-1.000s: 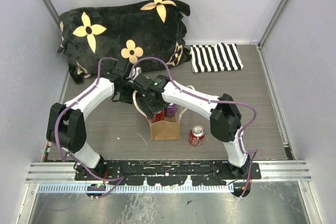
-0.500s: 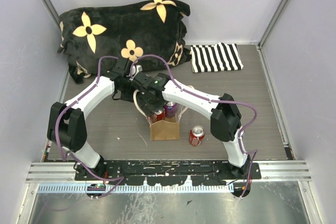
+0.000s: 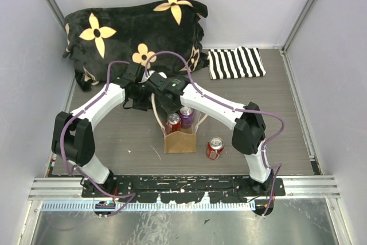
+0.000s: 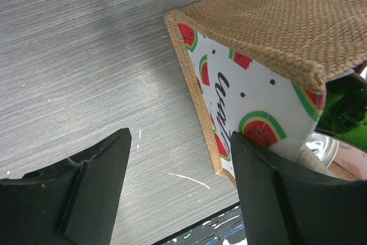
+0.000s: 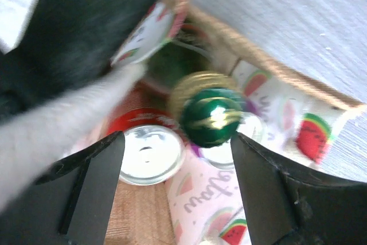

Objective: Place the beverage into the canvas bag

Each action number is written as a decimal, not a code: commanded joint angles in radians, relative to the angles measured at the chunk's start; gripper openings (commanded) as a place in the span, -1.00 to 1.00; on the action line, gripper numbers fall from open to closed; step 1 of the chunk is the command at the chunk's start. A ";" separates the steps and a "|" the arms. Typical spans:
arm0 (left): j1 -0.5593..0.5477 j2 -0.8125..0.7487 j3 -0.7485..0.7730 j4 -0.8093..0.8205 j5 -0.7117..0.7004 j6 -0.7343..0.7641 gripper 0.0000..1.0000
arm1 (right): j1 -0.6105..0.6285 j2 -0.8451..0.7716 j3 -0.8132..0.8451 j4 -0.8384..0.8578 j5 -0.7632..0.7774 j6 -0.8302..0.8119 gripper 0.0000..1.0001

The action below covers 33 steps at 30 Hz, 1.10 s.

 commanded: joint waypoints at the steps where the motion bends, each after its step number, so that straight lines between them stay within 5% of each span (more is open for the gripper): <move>1: -0.010 -0.013 0.040 -0.005 0.041 0.013 0.55 | -0.078 -0.136 0.049 0.043 0.147 0.044 0.60; 9: -0.010 -0.013 0.032 -0.004 0.044 0.012 0.55 | -0.252 -0.241 0.120 -0.060 0.173 0.030 0.60; 24: -0.009 -0.049 -0.014 0.001 0.040 0.021 0.55 | -0.331 -0.515 -0.276 -0.048 0.088 0.116 0.59; 33: -0.010 -0.074 -0.040 0.001 0.037 0.031 0.55 | -0.298 -0.462 -0.090 -0.055 0.024 0.109 0.41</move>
